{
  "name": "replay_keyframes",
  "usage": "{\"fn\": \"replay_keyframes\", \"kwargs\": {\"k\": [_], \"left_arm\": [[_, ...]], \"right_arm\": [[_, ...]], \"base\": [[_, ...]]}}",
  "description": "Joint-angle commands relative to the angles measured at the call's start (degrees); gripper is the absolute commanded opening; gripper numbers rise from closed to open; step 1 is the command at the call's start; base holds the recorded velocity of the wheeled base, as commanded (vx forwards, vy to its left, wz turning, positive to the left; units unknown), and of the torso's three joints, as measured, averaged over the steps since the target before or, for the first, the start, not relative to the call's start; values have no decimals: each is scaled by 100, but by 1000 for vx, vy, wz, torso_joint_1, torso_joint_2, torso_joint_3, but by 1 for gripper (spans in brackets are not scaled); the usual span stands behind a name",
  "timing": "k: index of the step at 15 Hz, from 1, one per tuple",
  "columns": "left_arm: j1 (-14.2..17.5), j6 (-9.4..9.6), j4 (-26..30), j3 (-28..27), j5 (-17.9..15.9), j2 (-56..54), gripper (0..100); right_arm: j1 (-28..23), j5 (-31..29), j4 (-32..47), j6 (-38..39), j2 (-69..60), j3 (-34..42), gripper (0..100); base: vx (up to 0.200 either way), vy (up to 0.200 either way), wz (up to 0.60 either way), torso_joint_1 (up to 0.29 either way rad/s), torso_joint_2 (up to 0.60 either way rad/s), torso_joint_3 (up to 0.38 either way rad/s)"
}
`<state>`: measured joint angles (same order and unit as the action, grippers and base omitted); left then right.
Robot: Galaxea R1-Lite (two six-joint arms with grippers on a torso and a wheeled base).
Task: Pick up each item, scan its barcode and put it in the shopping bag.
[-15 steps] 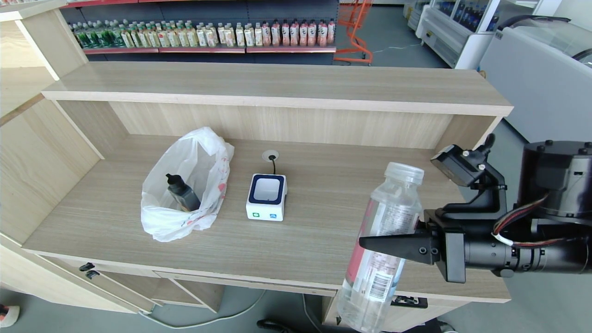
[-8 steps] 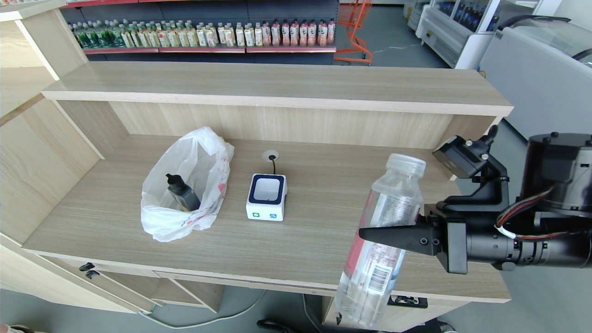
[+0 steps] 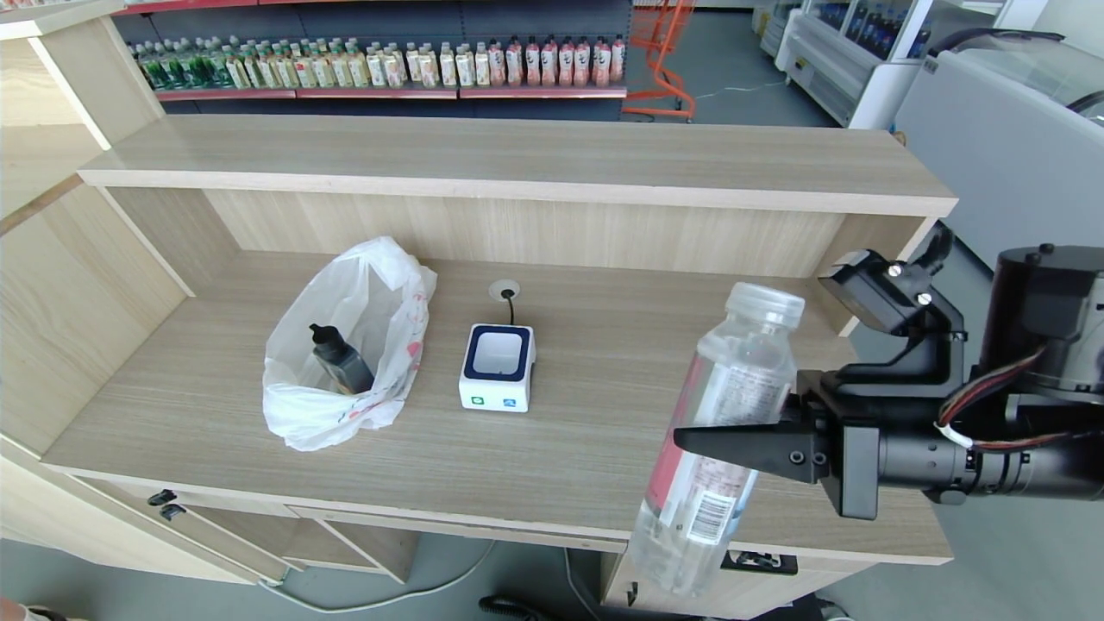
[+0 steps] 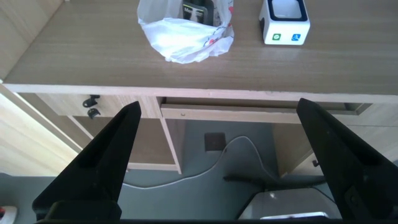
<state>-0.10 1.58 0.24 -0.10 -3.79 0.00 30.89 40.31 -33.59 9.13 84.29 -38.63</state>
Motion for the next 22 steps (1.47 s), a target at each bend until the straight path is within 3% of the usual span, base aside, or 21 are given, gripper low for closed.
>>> {"fn": "replay_keyframes", "kwargs": {"k": [1, 4, 5, 6, 7, 11, 22], "left_arm": [[1, 0, 2, 1, 1, 0, 100], [1, 0, 2, 1, 1, 0, 100], [1, 0, 2, 1, 1, 0, 100], [1, 0, 2, 10, 1, 9, 100], [1, 0, 2, 1, 1, 9, 100], [1, 0, 2, 1, 1, 9, 100], [1, 0, 2, 1, 1, 0, 100]], "right_arm": [[-444, -261, 1, -895, -193, 66, 0], [-1314, -718, -34, -2873, -334, 31, 0], [-1727, -1070, -131, -4077, -404, 31, 0], [-1771, -1105, -148, -4227, -422, 40, 0], [-2026, -1122, -289, -5132, -474, 137, 0], [-2052, -1219, -597, -5765, -422, 101, 0], [-2553, -1324, -597, -5729, -738, 400, 0]], "base": [[0, 0, 0, 0, 0, 0], [0, 0, 0, 0, 0, 0], [0, 0, 0, 0, 0, 0], [0, 0, 0, 0, 0, 0], [0, 0, 0, 0, 0, 0], [0, 0, 0, 0, 0, 0], [0, 0, 0, 0, 0, 0]]}}
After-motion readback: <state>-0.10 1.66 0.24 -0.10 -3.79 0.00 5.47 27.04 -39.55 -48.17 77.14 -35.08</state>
